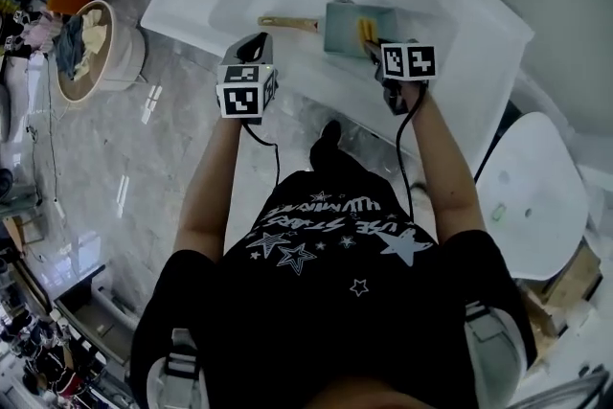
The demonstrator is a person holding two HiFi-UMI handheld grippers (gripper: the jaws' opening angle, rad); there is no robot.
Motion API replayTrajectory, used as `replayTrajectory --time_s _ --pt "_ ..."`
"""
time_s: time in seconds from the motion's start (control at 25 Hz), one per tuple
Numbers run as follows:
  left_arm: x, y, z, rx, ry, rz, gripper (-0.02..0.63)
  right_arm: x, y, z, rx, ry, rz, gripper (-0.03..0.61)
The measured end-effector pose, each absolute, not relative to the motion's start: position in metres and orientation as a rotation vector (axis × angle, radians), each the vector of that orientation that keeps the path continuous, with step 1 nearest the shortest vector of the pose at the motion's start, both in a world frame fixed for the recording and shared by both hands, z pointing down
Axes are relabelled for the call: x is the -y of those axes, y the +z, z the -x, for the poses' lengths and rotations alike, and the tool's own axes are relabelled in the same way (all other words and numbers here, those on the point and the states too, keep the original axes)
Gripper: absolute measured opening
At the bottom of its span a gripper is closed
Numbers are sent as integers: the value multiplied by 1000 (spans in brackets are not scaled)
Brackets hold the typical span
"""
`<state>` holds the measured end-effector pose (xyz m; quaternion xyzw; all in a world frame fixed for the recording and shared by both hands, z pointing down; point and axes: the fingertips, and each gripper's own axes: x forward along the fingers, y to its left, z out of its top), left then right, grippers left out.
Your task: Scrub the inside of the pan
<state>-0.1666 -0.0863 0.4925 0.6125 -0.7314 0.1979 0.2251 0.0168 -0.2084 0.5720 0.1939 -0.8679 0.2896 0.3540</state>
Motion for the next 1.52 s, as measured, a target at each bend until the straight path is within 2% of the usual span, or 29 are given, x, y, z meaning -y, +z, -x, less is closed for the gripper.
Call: replayTrajectory --time_s 0.68,1.52 --pt "-40 479 94 2068 504 -1629 9 124 523 -51 2369 652 -467 84" --pt "-218 470 -35 2093 396 -1649 8 -58 505 -160 2415 656 -384 83"
